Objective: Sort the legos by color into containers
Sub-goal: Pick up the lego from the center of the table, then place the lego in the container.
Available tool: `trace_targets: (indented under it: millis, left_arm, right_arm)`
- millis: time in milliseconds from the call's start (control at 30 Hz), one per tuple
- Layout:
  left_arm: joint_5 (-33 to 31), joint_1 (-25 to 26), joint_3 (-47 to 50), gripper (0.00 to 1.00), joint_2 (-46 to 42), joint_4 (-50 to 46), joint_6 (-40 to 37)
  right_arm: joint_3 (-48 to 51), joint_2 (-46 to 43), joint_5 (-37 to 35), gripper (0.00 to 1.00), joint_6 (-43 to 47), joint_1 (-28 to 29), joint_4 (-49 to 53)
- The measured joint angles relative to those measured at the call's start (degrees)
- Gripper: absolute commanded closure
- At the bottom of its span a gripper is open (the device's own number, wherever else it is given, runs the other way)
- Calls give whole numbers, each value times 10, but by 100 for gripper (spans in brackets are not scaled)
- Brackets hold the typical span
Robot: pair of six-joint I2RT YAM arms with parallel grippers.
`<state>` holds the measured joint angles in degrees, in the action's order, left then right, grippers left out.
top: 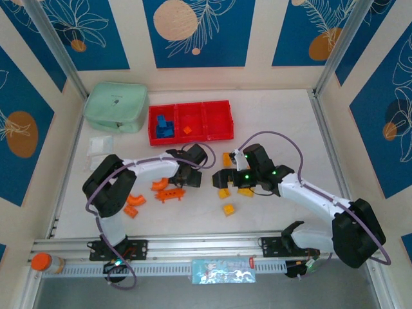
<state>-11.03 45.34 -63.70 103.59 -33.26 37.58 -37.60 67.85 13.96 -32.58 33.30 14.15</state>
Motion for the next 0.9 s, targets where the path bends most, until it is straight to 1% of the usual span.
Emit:
trace_targets:
  millis: [100, 233, 400, 567, 733, 900]
  left_arm:
    - [-1, -1, 0, 37, 0, 3, 0]
    - [-3, -1, 0, 41, 0, 7, -1]
    - [-4, -2, 1, 42, -12, 7, -1]
    - [-9, -3, -8, 42, -51, -5, -8]
    - [-19, -17, -82, 43, -55, -26, -35]
    - [-27, -55, -190, 43, -21, -30, -71]
  right_arm:
    - [0, 0, 0, 1, 0, 0, -1]
    - [0, 0, 1, 1, 0, -3, -2]
    - [0, -2, 7, 1, 2, -17, -2]
    - [-6, -7, 14, 1, 10, -47, 5]
    - [-20, -11, 22, 1, 14, -84, 9]
    - [-43, -10, 26, 1, 19, -116, 17]
